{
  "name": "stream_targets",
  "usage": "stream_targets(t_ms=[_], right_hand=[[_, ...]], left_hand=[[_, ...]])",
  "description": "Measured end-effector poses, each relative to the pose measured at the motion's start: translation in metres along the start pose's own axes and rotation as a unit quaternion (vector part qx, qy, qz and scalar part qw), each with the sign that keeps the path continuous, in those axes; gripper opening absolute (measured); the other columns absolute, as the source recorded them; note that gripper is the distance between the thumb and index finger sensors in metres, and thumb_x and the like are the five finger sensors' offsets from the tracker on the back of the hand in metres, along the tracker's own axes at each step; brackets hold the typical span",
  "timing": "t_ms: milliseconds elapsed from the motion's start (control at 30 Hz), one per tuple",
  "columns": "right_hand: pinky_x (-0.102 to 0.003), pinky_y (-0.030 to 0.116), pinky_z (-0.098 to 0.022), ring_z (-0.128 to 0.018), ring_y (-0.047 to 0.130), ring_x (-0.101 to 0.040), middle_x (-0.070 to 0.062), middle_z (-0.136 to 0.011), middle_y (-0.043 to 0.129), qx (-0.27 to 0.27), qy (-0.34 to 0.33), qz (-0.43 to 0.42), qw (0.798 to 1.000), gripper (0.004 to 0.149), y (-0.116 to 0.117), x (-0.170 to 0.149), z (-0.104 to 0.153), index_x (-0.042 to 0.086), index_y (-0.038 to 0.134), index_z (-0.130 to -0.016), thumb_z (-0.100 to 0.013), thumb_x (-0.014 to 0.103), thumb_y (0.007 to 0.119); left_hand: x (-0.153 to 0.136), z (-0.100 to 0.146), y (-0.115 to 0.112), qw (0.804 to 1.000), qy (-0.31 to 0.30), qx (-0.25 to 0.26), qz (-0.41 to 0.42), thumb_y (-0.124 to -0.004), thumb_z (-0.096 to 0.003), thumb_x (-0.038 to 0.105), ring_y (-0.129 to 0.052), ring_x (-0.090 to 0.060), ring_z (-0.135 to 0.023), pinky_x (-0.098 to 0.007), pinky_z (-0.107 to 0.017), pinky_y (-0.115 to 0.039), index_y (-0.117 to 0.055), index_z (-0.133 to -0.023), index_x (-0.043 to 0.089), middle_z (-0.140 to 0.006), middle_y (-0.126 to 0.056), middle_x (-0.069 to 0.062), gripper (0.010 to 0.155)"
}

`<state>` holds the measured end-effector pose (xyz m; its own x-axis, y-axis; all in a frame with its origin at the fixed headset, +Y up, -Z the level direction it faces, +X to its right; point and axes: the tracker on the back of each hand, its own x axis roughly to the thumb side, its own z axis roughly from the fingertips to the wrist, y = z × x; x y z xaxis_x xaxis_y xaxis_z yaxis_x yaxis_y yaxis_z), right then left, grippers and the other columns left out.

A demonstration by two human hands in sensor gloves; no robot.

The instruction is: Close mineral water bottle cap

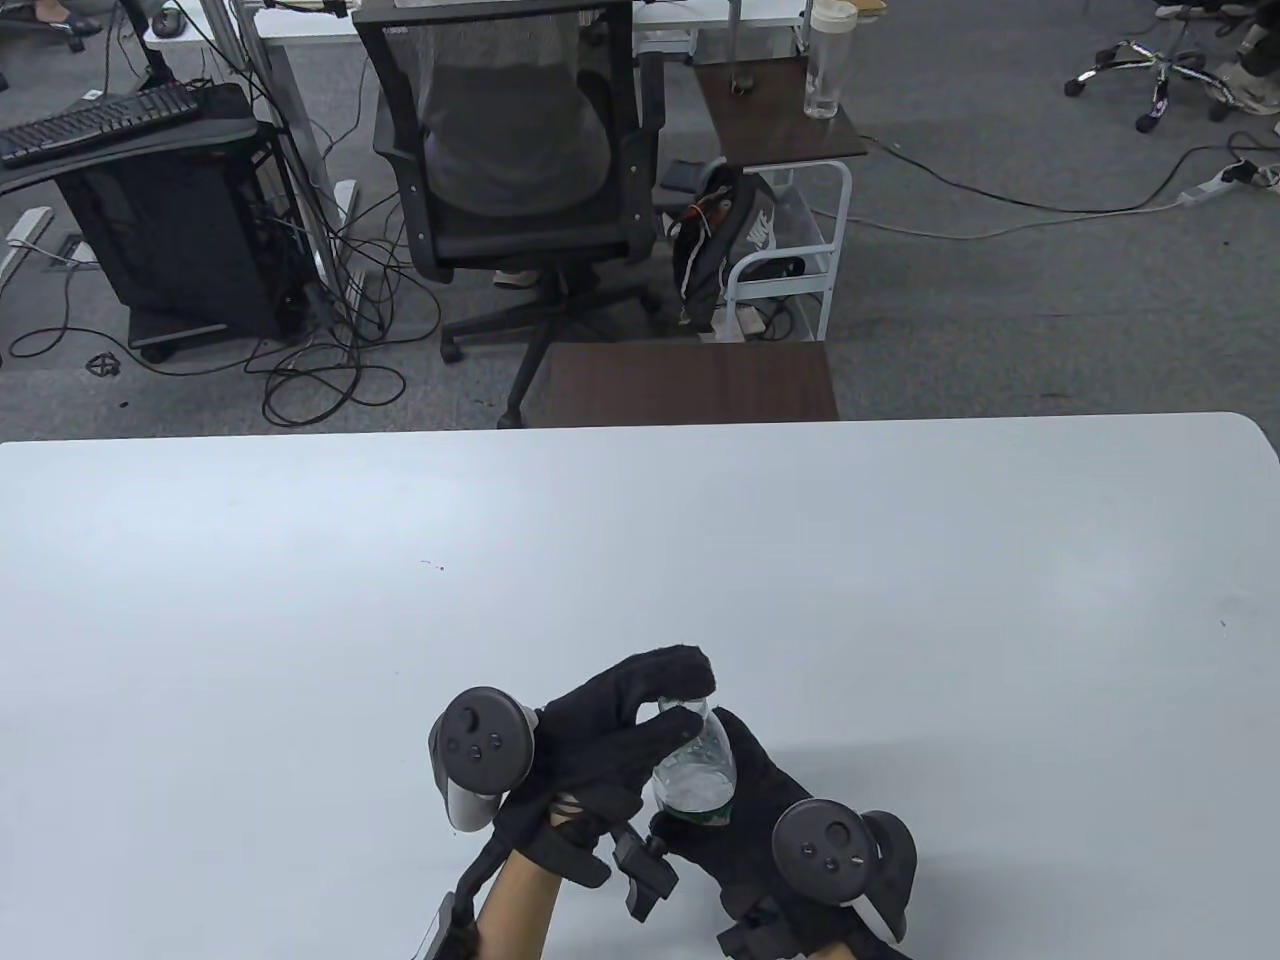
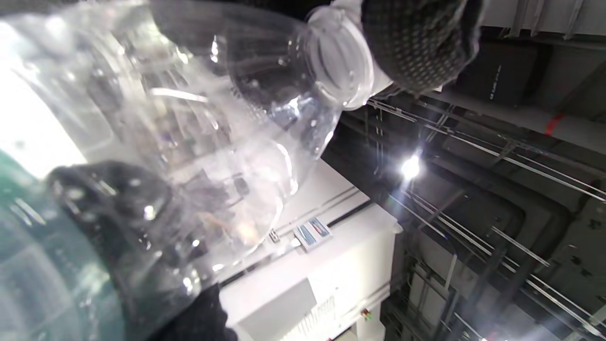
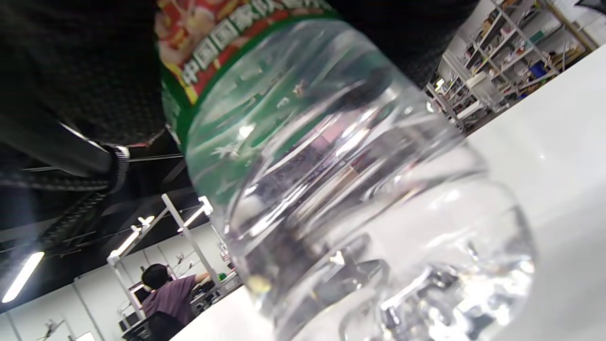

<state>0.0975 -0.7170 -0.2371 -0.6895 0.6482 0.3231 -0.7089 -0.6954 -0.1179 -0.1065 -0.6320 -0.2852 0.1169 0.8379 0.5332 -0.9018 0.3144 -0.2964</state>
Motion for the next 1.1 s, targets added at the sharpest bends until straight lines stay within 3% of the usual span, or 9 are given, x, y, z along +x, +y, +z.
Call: stream_targets(t_ms=[167, 267, 400, 533, 633, 833, 933, 1000, 1100], right_hand=[[-0.042, 0.078, -0.071, -0.087, 0.095, -0.02, -0.007, -0.1, 0.074, 0.007, 0.006, -0.005, 1.0, 0.099, 0.001, 0.001, 0.0, 0.017, 0.046, -0.106, -0.033, 0.064, 0.094], [-0.042, 0.08, -0.069, -0.085, 0.096, -0.021, -0.008, -0.098, 0.075, -0.012, 0.008, 0.029, 0.999, 0.099, 0.003, 0.004, 0.0, 0.015, 0.047, -0.105, -0.033, 0.065, 0.093], [-0.043, 0.081, -0.067, -0.083, 0.097, -0.022, -0.01, -0.097, 0.077, -0.003, 0.017, 0.01, 1.0, 0.099, 0.005, 0.004, 0.0, 0.014, 0.049, -0.105, -0.033, 0.065, 0.093], [-0.042, 0.082, -0.067, -0.082, 0.098, -0.021, -0.009, -0.096, 0.078, -0.012, 0.015, 0.005, 1.0, 0.098, 0.003, 0.004, 0.001, 0.014, 0.05, -0.104, -0.033, 0.063, 0.094], [-0.043, 0.082, -0.067, -0.082, 0.099, -0.021, -0.009, -0.096, 0.079, -0.006, 0.016, -0.004, 1.0, 0.097, 0.003, 0.003, 0.0, 0.014, 0.05, -0.104, -0.032, 0.062, 0.095], [-0.041, 0.081, -0.07, -0.084, 0.098, -0.019, -0.006, -0.097, 0.078, 0.026, 0.002, -0.056, 0.998, 0.098, 0.002, 0.002, 0.0, 0.017, 0.048, -0.104, -0.032, 0.063, 0.095], [-0.04, 0.08, -0.072, -0.086, 0.097, -0.016, -0.003, -0.099, 0.077, 0.055, -0.01, -0.076, 0.996, 0.098, 0.0, 0.001, -0.002, 0.02, 0.047, -0.105, -0.032, 0.064, 0.094], [-0.04, 0.079, -0.073, -0.087, 0.096, -0.017, -0.003, -0.1, 0.076, 0.058, -0.006, -0.086, 0.995, 0.099, 0.001, 0.0, -0.002, 0.02, 0.046, -0.106, -0.032, 0.064, 0.095], [-0.041, 0.079, -0.071, -0.086, 0.096, -0.018, -0.004, -0.1, 0.076, 0.027, -0.001, -0.063, 0.998, 0.1, 0.001, 0.002, 0.0, 0.019, 0.046, -0.106, -0.032, 0.065, 0.094]], left_hand=[[0.004, 0.005, 0.0, 0.999, 0.018, 0.032, -0.029, -0.076, -0.0576, 0.039, -0.084, -0.039, -0.089, -0.058, -0.069, -0.063, -0.063, -0.109, 0.02, -0.105, -0.076, -0.014, 0.056], [0.013, 0.009, 0.0, 0.983, 0.019, 0.118, -0.136, -0.087, -0.0512, 0.044, -0.091, -0.039, -0.079, -0.059, -0.063, -0.069, -0.07, -0.104, 0.017, -0.097, -0.082, -0.015, 0.061], [0.025, 0.013, -0.005, 0.954, 0.029, 0.144, -0.26, -0.086, -0.0511, 0.046, -0.097, -0.037, -0.076, -0.055, -0.06, -0.076, -0.076, -0.098, 0.019, -0.092, -0.087, -0.012, 0.055], [0.019, 0.01, -0.005, 0.976, 0.025, 0.135, -0.17, -0.085, -0.0515, 0.039, -0.098, -0.04, -0.074, -0.055, -0.06, -0.076, -0.077, -0.097, 0.016, -0.092, -0.087, -0.015, 0.051], [0.017, 0.007, -0.006, 0.978, 0.016, 0.114, -0.171, -0.08, -0.0526, 0.037, -0.097, -0.041, -0.075, -0.056, -0.061, -0.075, -0.074, -0.098, 0.015, -0.095, -0.085, -0.016, 0.051], [0.01, 0.001, -0.004, 0.998, -0.023, 0.005, -0.066, -0.071, -0.0552, 0.032, -0.088, -0.043, -0.085, -0.058, -0.068, -0.067, -0.067, -0.103, 0.017, -0.104, -0.077, -0.016, 0.051], [0.003, 0.002, -0.002, 1.0, -0.03, -0.003, 0.003, -0.071, -0.0566, 0.033, -0.085, -0.043, -0.087, -0.058, -0.07, -0.063, -0.066, -0.104, 0.017, -0.106, -0.074, -0.016, 0.051], [0.005, 0.003, 0.0, 1.0, -0.021, 0.011, -0.005, -0.071, -0.0581, 0.034, -0.086, -0.044, -0.086, -0.059, -0.068, -0.064, -0.065, -0.106, 0.015, -0.103, -0.076, -0.018, 0.052], [0.017, 0.008, -0.001, 0.994, -0.001, 0.046, -0.104, -0.08, -0.0558, 0.04, -0.086, -0.043, -0.086, -0.059, -0.068, -0.064, -0.058, -0.11, 0.014, -0.103, -0.074, -0.019, 0.064]])
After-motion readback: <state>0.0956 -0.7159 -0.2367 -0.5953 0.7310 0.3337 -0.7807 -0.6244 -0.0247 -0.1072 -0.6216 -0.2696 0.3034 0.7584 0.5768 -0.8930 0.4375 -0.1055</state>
